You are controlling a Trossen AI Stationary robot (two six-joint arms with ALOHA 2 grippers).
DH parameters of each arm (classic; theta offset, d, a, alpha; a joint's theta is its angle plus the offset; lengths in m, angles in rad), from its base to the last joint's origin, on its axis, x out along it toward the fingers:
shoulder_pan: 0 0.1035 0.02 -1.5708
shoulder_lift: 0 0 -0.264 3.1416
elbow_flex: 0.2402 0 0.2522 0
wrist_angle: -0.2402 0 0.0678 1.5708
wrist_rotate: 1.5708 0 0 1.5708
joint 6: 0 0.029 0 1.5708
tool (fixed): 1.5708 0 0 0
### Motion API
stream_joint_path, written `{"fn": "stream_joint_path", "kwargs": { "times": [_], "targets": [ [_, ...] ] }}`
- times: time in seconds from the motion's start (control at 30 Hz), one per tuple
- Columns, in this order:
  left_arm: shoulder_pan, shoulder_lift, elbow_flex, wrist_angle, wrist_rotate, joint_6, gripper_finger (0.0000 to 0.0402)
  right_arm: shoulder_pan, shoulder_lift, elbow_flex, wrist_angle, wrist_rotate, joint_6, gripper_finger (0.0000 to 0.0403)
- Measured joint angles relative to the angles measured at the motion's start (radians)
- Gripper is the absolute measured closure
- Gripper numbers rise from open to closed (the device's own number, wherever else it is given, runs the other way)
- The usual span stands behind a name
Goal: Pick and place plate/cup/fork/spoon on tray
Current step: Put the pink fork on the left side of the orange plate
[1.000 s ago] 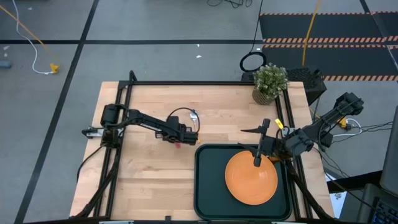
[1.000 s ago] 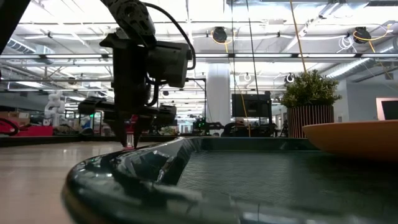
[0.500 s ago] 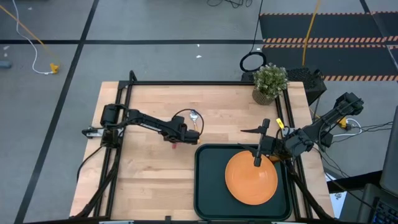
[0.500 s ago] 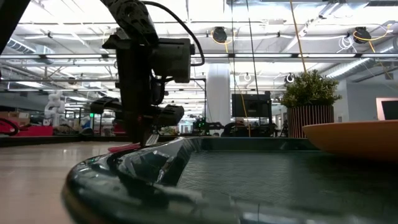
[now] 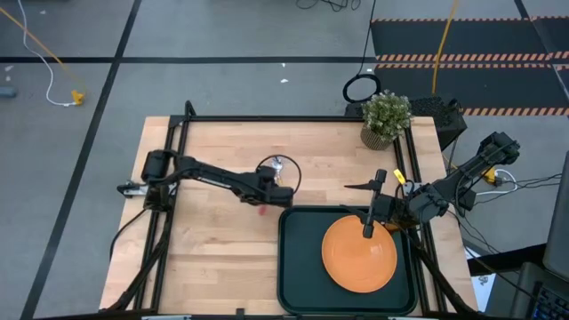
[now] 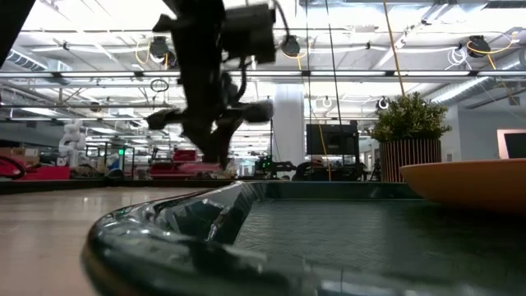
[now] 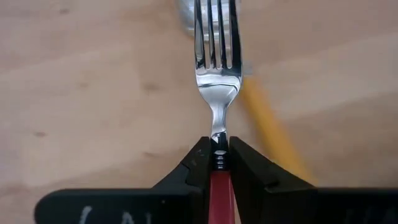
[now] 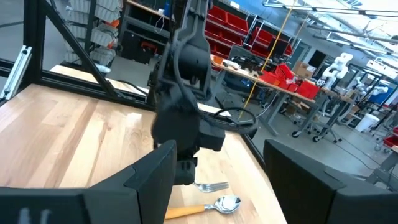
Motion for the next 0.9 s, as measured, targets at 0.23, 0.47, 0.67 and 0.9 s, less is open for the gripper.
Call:
{"fn": "stream_joint_path", "kwargs": {
  "times": [0.23,0.47,0.67,0.9],
  "targets": [
    [-0.077,0.000,0.141,0.003,0.020,-0.077,0.0359,0.000,0.000,0.000,-0.083,0.000,0.007,0.0167],
    [-0.190,-0.002,0.209,0.081,-0.105,-0.130,0.0359,0.000,0.000,0.000,-0.131,0.000,0.074,0.0167],
    [-0.279,0.017,0.208,0.210,-0.196,-0.154,0.0360,0.013,0.000,0.000,-0.136,0.001,0.120,0.0167],
    [-0.348,0.074,0.210,0.416,-0.269,-0.150,0.0360,0.058,-0.003,0.000,-0.141,0.002,0.136,0.0167]
  ]
}}
